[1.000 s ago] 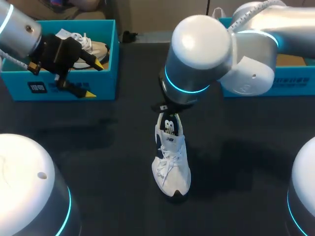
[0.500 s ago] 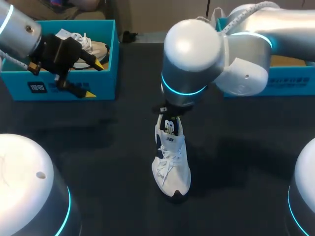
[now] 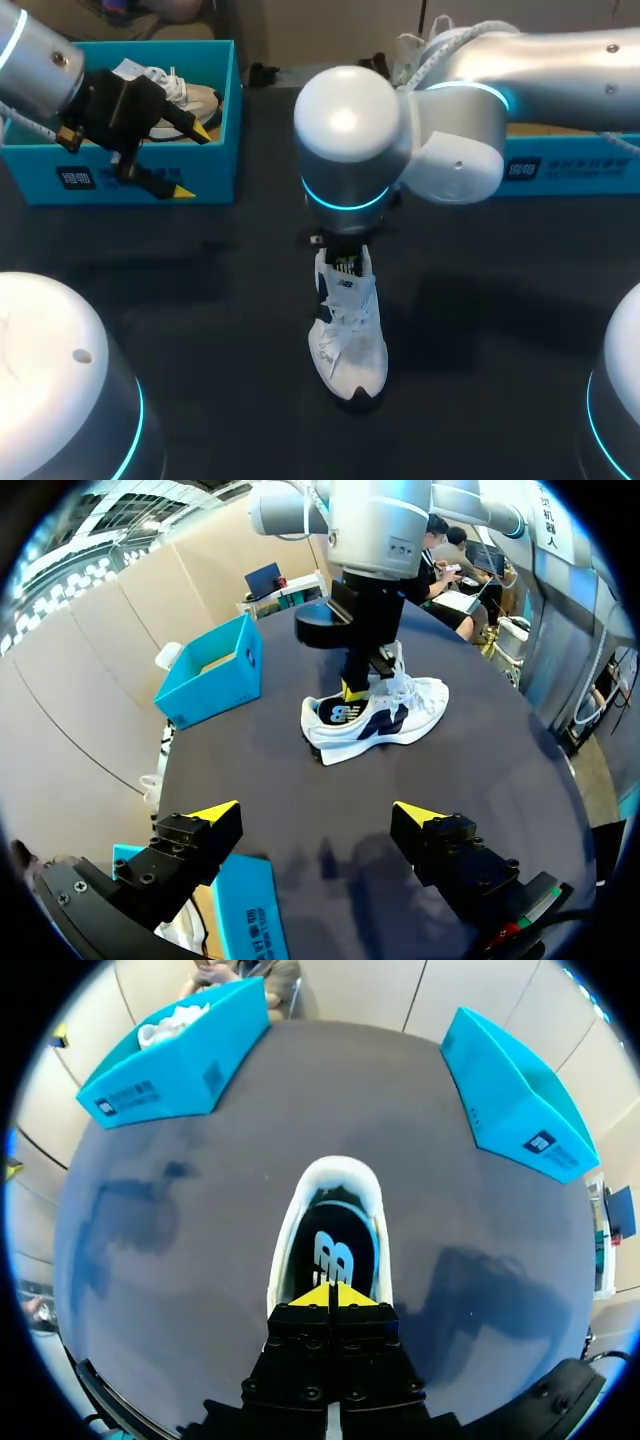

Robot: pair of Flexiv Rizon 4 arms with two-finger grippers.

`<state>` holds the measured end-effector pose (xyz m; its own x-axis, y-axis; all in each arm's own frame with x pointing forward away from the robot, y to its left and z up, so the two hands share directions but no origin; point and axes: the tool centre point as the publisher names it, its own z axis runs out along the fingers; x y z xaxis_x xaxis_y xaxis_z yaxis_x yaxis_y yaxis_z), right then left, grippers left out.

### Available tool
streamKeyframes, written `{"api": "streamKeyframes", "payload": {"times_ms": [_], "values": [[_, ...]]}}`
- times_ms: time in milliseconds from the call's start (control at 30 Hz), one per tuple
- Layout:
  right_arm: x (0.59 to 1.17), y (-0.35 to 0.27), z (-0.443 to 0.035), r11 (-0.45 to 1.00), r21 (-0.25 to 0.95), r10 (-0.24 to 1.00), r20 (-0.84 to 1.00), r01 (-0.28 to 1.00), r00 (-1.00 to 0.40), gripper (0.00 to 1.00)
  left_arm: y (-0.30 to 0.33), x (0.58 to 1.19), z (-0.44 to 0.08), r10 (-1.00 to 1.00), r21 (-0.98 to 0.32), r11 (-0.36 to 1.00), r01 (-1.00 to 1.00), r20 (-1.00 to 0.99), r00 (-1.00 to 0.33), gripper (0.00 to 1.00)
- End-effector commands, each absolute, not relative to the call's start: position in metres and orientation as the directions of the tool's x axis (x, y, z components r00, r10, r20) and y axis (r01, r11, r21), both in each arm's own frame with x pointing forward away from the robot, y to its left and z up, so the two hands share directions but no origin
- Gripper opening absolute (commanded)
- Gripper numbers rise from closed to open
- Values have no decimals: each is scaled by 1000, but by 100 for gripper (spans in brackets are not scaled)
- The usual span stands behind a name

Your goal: Take the shoe out of the shoebox, open the shoe tongue, remove and reinsert the insole, then place the shoe into the shoebox

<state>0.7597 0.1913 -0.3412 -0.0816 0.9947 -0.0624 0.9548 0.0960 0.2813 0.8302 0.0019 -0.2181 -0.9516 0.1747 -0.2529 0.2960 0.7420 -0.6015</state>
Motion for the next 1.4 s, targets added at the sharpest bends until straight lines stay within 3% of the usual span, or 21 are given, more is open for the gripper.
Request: {"api": "streamKeyframes", "payload": {"times_ms": [33,633,1200,1400], "values": [[756,202,-350,79,268,994,-98,960,-54,0,2,830,-217,176,-599,744,296,-252,-952,100],[742,175,-359,43,228,983,-184,973,0,0,2,830,-217,176,-599,744,296,-252,-952,100],[746,180,-397,58,197,990,-137,979,-31,0,2,830,-217,176,-599,744,296,-252,-952,100],[744,174,-385,49,214,989,-146,976,-17,0,2,830,-217,176,-599,744,296,-252,-952,100]]}}
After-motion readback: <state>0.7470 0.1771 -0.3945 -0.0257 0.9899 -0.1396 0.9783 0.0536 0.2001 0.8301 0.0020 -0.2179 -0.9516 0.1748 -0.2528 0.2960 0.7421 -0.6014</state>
